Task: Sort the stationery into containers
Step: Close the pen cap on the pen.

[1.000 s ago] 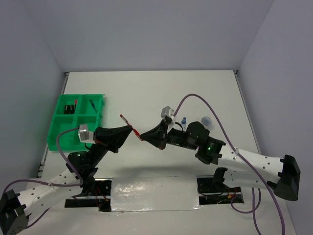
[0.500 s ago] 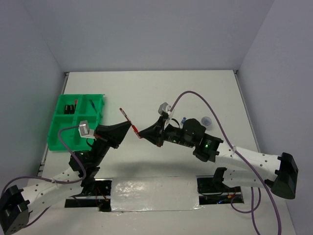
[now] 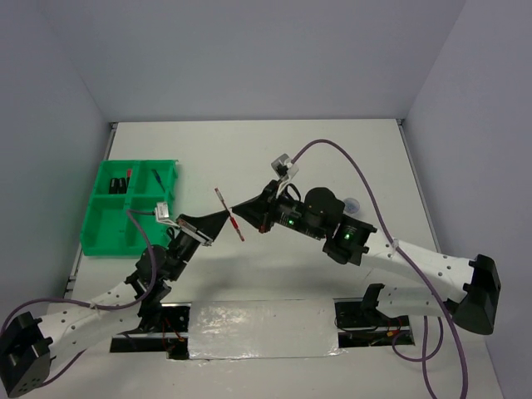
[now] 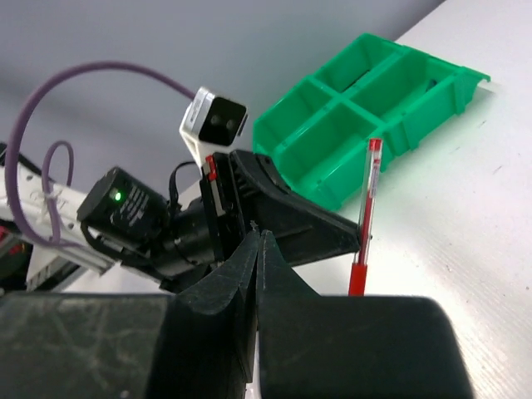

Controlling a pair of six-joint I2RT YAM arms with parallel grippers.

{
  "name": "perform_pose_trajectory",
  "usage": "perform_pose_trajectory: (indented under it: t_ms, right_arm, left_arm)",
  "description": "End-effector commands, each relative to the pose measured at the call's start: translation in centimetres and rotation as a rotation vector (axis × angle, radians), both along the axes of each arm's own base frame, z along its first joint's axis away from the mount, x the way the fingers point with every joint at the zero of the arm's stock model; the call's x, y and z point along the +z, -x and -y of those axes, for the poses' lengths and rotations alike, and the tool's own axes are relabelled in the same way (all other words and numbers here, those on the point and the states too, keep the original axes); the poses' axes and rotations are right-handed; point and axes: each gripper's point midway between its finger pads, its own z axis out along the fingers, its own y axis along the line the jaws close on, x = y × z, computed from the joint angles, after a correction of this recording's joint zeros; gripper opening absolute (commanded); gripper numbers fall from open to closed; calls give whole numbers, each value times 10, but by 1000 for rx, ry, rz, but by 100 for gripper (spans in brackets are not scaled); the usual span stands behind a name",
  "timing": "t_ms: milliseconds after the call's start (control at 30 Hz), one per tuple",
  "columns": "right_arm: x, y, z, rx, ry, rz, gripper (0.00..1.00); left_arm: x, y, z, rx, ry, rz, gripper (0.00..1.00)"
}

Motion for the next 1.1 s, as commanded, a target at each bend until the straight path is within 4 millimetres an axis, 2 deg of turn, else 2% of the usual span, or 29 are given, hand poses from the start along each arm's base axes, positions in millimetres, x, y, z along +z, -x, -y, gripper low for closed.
perform_pose_trajectory:
  t_ms: [0,67,100,233,333,433,467,500,533,567,600,633,700,833,933,1067]
  right_arm:
    - [2,-16,-1,-56,-13,-57,0]
    - [1,-24,5,-80,-33,-65,0]
    - [-7,-22,5,-60,-34,-81,0]
    - [-7,-25,11,-49,-42,-78,0]
    - [-10,-23,14,-35,-37,-61,0]
    - [-31,-27,21,-57,19,-66,2]
    - [-37,-30,25,-70,29,-77,11]
    - [-54,-32,30,-69,52,-88,25]
    - [-56,-22,30,-6,49,-83,54]
    - [-57,-15,28,42,38,-63,64]
    - [-71,-6,28,99,60,-43,76]
    - [-72,10,25,192,55,-19,97]
    - [-85,26,21,260,82,4,100]
    - [-102,32,17,265,133,35,100]
    - [-99,38,12,296,119,81,100]
    - [-94,25,6,236,133,125,96]
  left_arm:
    - [-11,-7,-7,49,33,-76,0]
    - [-21,-10,-8,66,27,-109,0]
    - [-23,-10,-9,72,26,-113,0]
    - [-30,-11,-12,87,17,-122,0]
    - [-21,-12,-14,102,-3,-101,0]
    - [-5,-11,-15,104,-17,-65,0]
    - [0,-11,-16,106,-18,-55,0]
    - [2,-11,-16,107,-25,-56,0]
    - [9,-11,-17,111,-26,-49,0]
    - [8,-11,-16,110,-43,-56,0]
    - [11,-11,-16,108,-60,-46,0]
    - [19,-10,-14,101,-62,-33,0]
    - [23,-8,-9,74,-89,-17,0]
    - [36,-6,-5,50,-84,13,0]
    - [40,-6,1,32,-99,22,0]
    - [49,-1,13,-27,-109,73,0]
